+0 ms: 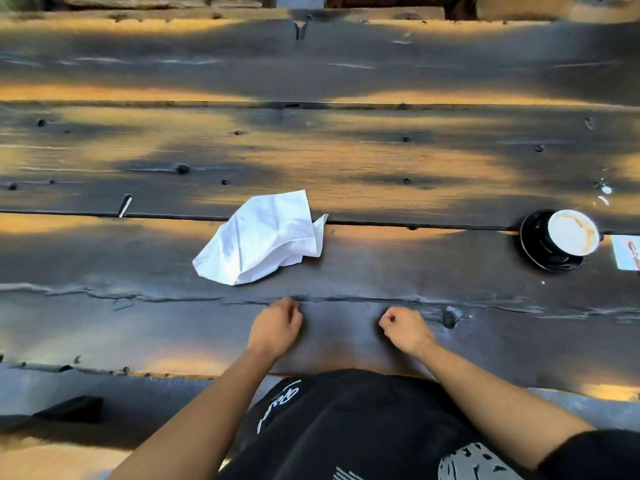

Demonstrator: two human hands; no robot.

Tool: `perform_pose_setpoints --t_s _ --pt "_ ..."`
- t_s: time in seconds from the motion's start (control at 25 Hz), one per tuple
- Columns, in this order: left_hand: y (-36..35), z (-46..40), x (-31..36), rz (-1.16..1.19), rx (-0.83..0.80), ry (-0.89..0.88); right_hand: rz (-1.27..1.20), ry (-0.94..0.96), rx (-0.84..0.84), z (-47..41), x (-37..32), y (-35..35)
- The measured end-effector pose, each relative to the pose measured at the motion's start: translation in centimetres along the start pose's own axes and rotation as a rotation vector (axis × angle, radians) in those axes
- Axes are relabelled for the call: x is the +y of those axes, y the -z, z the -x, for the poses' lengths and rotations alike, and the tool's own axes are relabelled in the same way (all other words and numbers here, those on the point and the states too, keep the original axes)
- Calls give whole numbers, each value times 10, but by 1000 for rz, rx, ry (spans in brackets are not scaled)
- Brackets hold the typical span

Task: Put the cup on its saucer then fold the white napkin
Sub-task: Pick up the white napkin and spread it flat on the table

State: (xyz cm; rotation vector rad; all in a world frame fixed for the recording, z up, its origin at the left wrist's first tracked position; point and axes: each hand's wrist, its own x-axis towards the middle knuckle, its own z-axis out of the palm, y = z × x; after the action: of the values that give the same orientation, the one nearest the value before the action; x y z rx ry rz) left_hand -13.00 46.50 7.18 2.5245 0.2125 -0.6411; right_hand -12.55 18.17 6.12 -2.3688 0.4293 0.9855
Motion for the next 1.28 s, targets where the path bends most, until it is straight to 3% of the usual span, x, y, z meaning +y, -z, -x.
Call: perform_pose_setpoints --t_s 0.24,0.48,0.76,0.88,1.12,1.28 --pt "65 -91 55 -7 260 -230 -75 258 55 -68 -94 38" --pt "93 -190 74 -310 -102 -440 27 379 74 -128 -162 63" --pt "82 -245 57 -659 -169 -512 117 399 -70 -168 -179 53" --pt "77 -246 54 -692 -83 -458 68 372 -21 -175 -174 48" --pt "88 -230 44 -725 -66 -227 -33 355 61 -164 -139 51" --pt "112 -205 33 -566 25 -62 -118 252 195 -140 -92 64"
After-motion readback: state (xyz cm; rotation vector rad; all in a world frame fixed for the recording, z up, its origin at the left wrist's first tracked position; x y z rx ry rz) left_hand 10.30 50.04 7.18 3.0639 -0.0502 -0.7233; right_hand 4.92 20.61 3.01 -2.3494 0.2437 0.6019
